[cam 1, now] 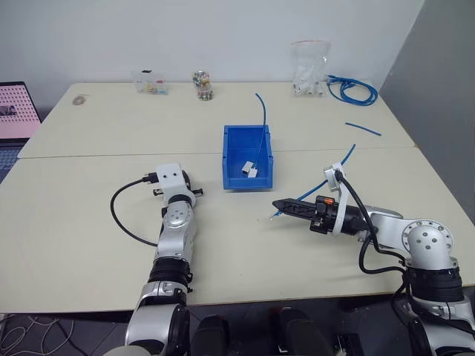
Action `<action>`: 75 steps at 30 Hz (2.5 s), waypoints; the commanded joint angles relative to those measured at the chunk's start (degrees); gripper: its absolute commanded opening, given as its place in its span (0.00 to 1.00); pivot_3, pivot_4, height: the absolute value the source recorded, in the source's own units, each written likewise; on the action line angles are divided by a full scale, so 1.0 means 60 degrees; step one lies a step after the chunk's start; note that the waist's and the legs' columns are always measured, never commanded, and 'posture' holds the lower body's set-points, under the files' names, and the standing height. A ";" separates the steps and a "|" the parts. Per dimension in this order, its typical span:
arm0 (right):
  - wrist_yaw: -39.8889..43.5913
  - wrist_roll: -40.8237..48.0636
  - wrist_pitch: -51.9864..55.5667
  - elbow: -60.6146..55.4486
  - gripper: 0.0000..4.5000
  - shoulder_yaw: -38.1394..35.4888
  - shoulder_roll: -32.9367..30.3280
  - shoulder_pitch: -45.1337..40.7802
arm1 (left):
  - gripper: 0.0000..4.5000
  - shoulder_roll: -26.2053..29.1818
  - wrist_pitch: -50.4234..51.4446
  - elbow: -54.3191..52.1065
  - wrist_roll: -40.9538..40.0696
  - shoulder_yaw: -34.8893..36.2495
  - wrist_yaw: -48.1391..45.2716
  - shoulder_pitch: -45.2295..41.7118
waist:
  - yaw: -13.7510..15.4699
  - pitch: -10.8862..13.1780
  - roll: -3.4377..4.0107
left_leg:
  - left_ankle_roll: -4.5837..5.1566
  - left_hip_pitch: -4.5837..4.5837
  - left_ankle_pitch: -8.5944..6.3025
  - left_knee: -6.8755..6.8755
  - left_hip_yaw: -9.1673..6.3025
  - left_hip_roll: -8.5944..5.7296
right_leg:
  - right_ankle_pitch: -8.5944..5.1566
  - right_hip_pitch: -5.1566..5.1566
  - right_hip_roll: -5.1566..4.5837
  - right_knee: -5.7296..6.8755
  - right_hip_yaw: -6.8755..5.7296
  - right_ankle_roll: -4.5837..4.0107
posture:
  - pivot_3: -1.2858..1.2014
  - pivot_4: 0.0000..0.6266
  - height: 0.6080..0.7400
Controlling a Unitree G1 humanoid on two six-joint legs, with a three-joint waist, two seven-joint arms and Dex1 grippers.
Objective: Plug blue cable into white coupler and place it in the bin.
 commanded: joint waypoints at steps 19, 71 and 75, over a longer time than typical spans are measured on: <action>0.3157 -0.3560 -0.1307 -0.1649 0.02 0.2513 -0.1195 -0.1244 | 0.18 0.4450 0.0722 -0.4508 -0.2261 -0.4083 -1.3045 0.3036 | 0.0074 0.0018 0.0033 | 0.0005 -0.0007 0.0004 -0.0004 0.0024 0.0093 | -0.0014 -0.0010 0.0024 -0.0020 -0.0015 -0.0026 | 0.52 0.24 1.00; 0.7019 -1.0329 -0.6313 0.0032 0.02 0.6014 -0.0686 -0.1554 | 0.18 0.3291 0.0330 -0.2980 -0.1688 -0.4326 -1.4207 0.1696 | 0.0071 0.0009 0.0033 | 0.0008 0.0012 0.0003 0.0009 0.0008 0.0094 | -0.0022 0.0003 0.0027 0.0009 -0.0027 -0.0041 | 0.52 0.24 1.00; 0.7410 -1.0566 -0.6520 0.0389 0.02 0.6256 -0.0645 -0.1575 | 0.18 0.3268 0.0304 -0.3058 -0.1672 -0.4326 -1.4153 0.1771 | 0.0071 0.0004 0.0031 | 0.0008 0.0012 0.0003 0.0012 0.0008 0.0094 | -0.0022 0.0005 0.0025 0.0009 -0.0024 -0.0042 | 0.52 0.24 1.00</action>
